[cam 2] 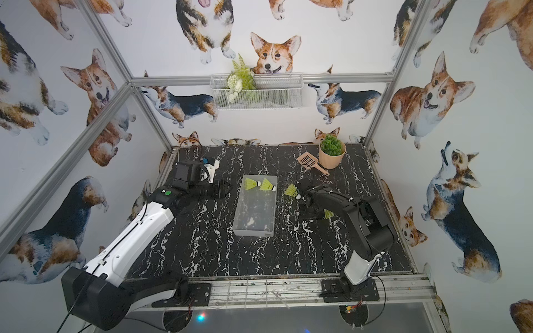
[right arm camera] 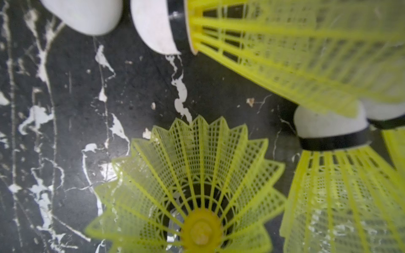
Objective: Put the shuttlecocks into the storage box
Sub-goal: Pick up the shuttlecock at the center of the board, then place the shuttlecock in the storage box.
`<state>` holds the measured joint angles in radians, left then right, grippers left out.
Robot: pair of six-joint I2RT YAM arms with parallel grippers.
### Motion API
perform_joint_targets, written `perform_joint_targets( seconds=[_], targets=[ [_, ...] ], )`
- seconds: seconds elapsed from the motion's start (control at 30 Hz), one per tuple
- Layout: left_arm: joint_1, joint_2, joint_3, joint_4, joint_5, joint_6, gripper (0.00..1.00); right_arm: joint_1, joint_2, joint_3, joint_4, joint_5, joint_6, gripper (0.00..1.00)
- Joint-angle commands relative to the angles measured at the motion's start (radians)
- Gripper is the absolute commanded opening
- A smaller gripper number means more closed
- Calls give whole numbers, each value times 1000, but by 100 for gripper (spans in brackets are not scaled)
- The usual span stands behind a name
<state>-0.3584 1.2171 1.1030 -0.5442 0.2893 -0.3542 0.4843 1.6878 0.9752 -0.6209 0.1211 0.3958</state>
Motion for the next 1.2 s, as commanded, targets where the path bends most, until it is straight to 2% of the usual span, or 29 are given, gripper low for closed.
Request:
perform_joint_targets(
  seconds=[0.0,0.23,0.43,0.53,0.67,0.93,1.17],
  targets=[
    [3,-2,8,3,-2,9,48,2,-14,-17,28,30,30,40],
    [4,-1,12,9,14,9,48,9,-56,-42,52,62,51,28],
    [-13,-7,8,57,153,61,48,31,-178,-51,76,16,-9,26],
    [-54,7,24,73,199,99,48,52,-244,-37,64,-34,-62,26],
    [-144,57,75,71,202,166,48,73,-328,-11,35,-112,-114,27],
    [-328,236,285,-13,187,373,50,81,-413,66,-47,-353,-210,29],
    [-388,343,393,-51,249,509,56,89,-416,113,-100,-490,-254,29]
  ],
)
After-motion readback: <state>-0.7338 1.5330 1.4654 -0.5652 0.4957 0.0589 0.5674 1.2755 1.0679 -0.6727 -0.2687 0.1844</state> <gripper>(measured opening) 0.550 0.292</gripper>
